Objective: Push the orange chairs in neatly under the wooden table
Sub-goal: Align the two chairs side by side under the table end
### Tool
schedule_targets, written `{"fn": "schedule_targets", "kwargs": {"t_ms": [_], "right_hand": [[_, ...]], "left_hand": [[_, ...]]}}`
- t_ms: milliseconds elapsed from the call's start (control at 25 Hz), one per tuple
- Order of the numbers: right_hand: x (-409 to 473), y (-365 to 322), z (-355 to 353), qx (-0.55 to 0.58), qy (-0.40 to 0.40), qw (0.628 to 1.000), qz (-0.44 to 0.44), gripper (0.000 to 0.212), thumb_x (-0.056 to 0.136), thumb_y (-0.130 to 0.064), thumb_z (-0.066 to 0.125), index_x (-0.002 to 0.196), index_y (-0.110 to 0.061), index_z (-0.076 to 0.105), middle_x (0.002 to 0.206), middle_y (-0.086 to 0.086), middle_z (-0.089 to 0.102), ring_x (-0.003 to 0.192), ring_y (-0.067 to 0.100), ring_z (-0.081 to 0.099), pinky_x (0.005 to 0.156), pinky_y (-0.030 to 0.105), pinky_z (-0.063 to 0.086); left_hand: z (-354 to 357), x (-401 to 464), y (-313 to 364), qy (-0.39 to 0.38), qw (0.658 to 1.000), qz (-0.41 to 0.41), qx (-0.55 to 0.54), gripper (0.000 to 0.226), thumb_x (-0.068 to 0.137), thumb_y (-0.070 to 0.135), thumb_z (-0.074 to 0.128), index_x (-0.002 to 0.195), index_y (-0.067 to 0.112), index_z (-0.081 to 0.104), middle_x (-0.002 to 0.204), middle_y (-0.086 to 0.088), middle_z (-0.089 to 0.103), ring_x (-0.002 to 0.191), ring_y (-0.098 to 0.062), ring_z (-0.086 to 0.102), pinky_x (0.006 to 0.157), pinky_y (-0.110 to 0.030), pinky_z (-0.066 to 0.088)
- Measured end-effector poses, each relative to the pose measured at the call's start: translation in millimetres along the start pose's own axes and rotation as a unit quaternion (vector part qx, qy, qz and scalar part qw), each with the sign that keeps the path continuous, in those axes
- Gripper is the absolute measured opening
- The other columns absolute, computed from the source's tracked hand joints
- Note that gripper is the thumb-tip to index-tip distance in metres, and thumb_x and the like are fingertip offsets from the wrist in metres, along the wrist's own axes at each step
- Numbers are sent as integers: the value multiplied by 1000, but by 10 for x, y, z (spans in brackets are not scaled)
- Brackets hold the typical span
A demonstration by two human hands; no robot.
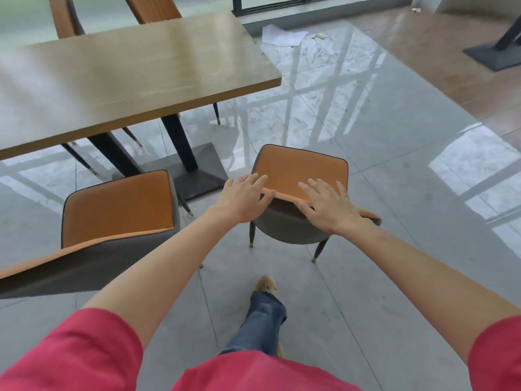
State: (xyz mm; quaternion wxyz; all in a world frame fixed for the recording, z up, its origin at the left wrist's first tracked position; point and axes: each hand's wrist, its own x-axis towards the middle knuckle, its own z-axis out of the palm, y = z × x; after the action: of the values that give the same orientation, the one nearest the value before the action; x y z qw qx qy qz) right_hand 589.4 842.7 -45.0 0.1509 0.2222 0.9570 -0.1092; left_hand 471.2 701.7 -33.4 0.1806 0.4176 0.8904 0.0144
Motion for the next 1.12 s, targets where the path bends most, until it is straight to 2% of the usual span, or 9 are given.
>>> {"fn": "schedule_targets", "kwargs": {"t_ms": [160,360,480,600,840,1000,1120], "right_hand": [[388,411,27,107,-65,988,94,55,99,-49,18,149,-27,22,156,-1,26,145,19,21,117,50,5],[801,926,225,126,-173,962,169,58,98,-50,23,149,-23,21,156,4,26,143,27,26,115,52,17],[918,1196,438,142,-229,942,199,60,96,-43,34,147,-13,27,153,11,31,139,31,32,113,45,28],[969,1391,550,207,-256,916,230,50,95,-32,41,138,-7,41,145,14,43,131,31,43,105,34,36],[1041,1628,686,356,-298,833,302,67,92,-40,50,146,-8,28,149,14,36,133,33,40,111,41,35],[1064,1713,718,450,-283,774,344,63,94,-32,53,146,-7,27,148,15,37,133,34,40,107,41,35],[1016,1751,728,472,-290,742,377,66,93,-32,56,146,-6,27,147,16,39,131,34,42,104,43,37]], "left_hand": [[72,618,84,-74,996,-37,-17,55,100,45,18,144,15,32,149,-7,39,138,-27,35,112,-47,24],[143,1095,-4,-157,980,-120,-28,56,100,45,19,143,14,36,148,-10,41,134,-29,40,110,-44,30],[198,1239,-37,-213,959,-184,-41,54,99,40,25,144,13,36,148,-11,41,135,-30,40,111,-42,32],[257,1349,-29,-216,944,-251,-16,52,97,38,32,141,13,40,146,-14,42,132,-33,41,108,-43,34],[335,1409,37,-221,911,-348,34,50,95,39,35,132,10,49,133,-16,52,120,-34,50,96,-42,41],[375,1457,79,-218,904,-362,58,46,94,34,35,128,8,51,129,-16,55,117,-35,52,91,-42,42],[411,1451,101,-228,902,-361,68,43,94,31,36,125,6,53,124,-16,58,112,-35,55,88,-42,45]]}}
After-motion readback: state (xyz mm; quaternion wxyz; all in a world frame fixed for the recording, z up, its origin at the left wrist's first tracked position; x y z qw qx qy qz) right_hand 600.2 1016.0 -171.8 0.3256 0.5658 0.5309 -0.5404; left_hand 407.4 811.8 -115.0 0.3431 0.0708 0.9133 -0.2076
